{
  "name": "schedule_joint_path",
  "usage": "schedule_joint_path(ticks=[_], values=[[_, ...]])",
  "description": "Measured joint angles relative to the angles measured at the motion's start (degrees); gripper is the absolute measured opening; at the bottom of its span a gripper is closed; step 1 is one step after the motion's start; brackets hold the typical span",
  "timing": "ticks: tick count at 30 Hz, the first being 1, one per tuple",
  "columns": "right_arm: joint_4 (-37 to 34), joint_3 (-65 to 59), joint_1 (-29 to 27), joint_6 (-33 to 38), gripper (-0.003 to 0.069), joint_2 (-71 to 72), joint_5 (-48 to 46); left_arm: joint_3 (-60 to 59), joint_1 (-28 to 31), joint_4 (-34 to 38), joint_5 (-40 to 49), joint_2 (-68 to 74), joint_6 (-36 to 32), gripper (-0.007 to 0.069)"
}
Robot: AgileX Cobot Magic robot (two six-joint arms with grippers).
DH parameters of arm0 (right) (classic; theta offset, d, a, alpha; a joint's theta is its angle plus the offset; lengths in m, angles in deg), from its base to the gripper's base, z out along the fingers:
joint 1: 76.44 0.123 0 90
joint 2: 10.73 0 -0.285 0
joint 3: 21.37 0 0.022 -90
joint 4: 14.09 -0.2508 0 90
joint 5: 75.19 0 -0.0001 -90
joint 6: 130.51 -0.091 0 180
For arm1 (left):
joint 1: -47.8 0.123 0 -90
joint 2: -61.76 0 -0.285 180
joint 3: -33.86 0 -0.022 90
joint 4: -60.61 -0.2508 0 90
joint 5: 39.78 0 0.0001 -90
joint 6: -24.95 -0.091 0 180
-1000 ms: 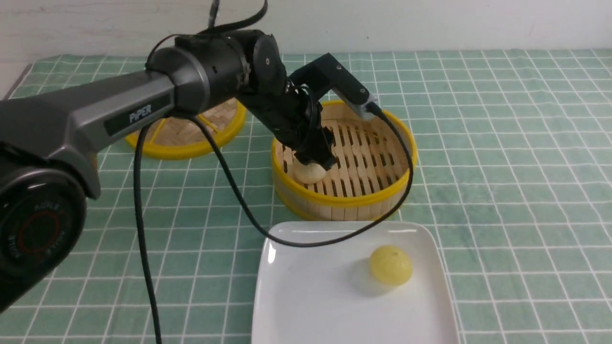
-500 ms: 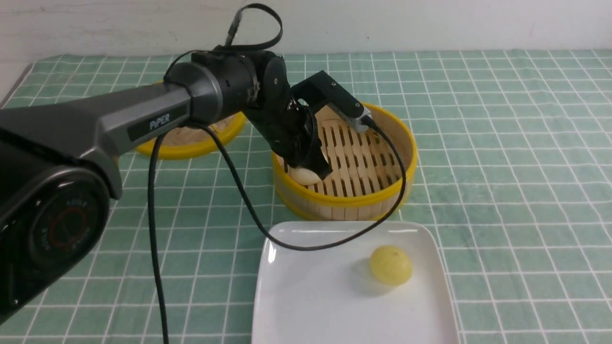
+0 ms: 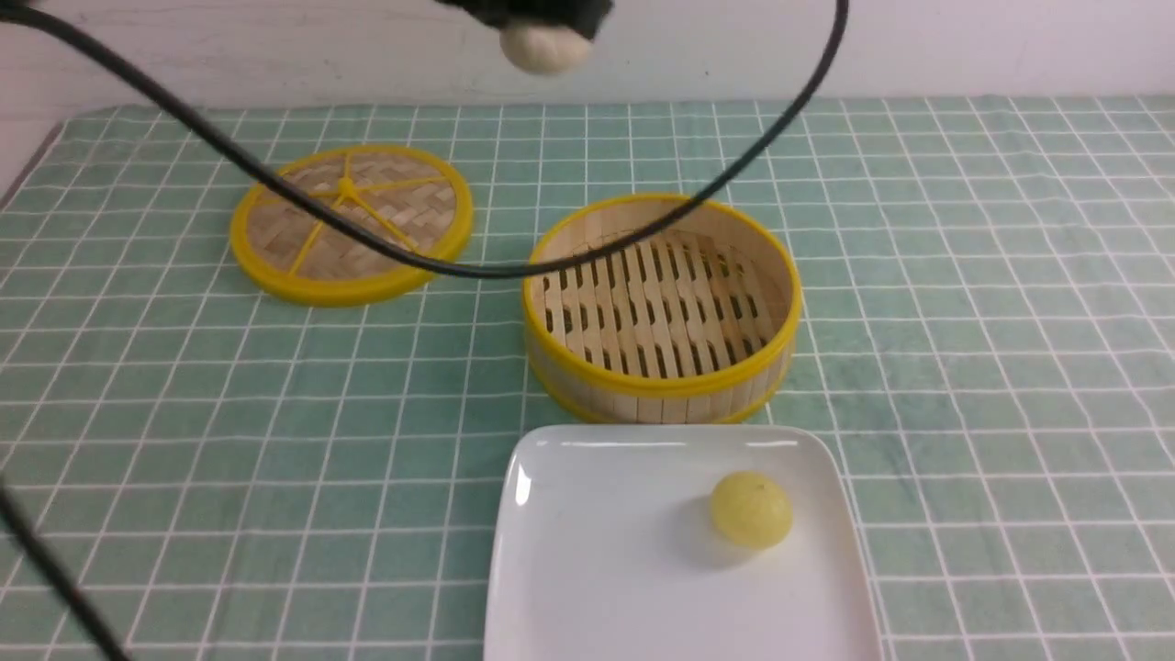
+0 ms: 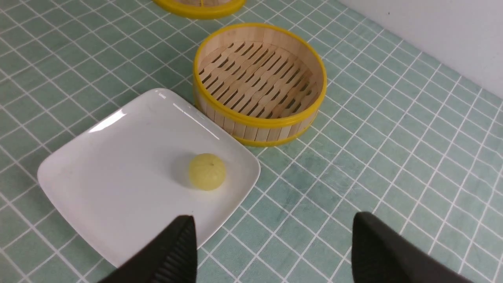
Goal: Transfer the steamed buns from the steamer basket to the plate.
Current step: Use the left arm to put the steamed stuffed bun into the plate
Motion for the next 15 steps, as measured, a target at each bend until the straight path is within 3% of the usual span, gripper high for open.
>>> schedule_joint_path(ticks=[4,8,12,15], values=[[1.5,0.0,0.0,0.0,0.0516,0.0,1.9,-0.1,0.0,2.8,8.0,-9.2,4.8,0.0029],[1.9,0.0,0.0,0.0,0.0516,0.0,3.1,-4.7,0.0,11.3,13.4,-13.4,2.5,0.0029],[1.9,0.0,0.0,0.0,0.0516,0.0,3.6,-19.3,-0.1,22.6,14.4,-16.2,-6.4,0.0029],[1.9,0.0,0.0,0.0,0.0516,0.0,3.6,-35.5,-0.1,30.2,2.8,-15.6,-18.2,0.0031]])
